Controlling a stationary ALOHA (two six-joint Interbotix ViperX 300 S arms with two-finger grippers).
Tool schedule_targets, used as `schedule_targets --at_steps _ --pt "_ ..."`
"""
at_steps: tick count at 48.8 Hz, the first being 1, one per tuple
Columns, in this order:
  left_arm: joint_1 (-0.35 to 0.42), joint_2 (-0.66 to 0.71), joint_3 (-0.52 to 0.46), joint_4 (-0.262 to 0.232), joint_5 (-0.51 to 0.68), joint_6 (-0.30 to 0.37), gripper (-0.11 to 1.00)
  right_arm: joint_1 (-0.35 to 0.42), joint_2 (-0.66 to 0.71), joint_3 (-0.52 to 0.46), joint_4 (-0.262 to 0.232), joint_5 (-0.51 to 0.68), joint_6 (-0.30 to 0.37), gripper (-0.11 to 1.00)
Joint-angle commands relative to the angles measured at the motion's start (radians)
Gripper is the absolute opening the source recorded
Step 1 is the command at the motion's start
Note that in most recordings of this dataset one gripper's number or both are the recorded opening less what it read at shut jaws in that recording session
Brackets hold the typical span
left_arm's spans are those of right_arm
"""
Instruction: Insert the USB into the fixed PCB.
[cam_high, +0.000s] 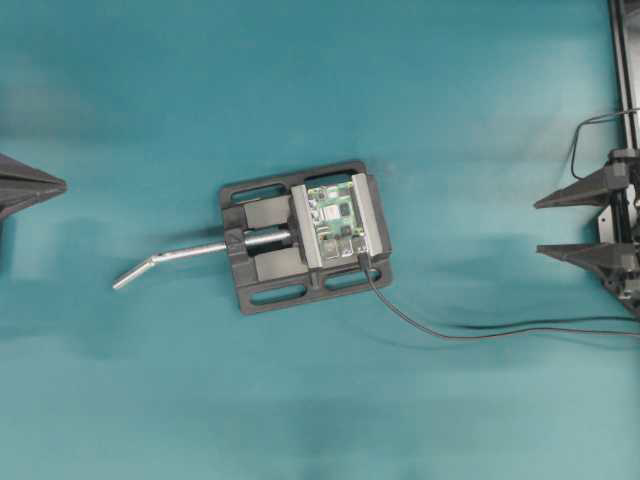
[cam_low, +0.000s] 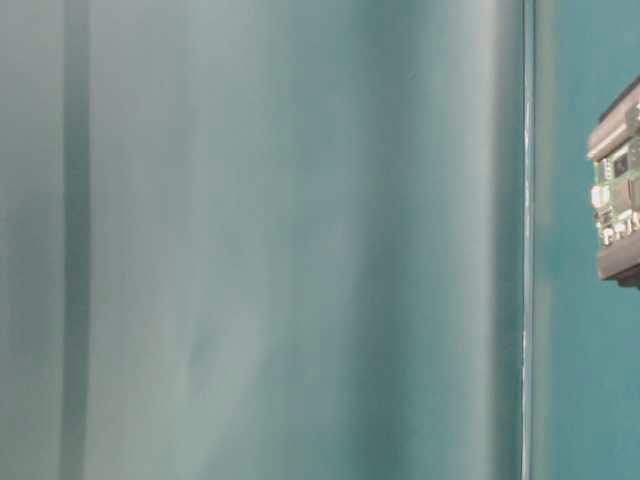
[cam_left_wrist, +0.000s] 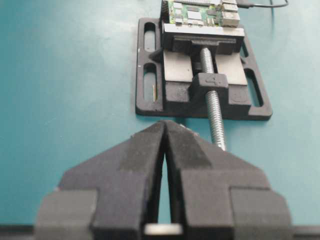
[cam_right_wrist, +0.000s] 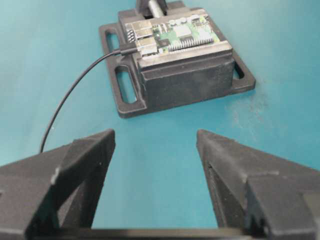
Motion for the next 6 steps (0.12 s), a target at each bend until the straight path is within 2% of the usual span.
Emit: schedule_targets --at_steps 1,6 --pt "0.003 0.011 -0.031 0.002 -0.005 -0.008 0.0 -0.003 0.011 0.021 -0.005 0.048 0.009 0.72" --pt "0.002 0.009 -0.031 0.002 -0.005 -0.008 0.0 -0.003 0.009 0.021 -0.005 0.048 0.009 0.72"
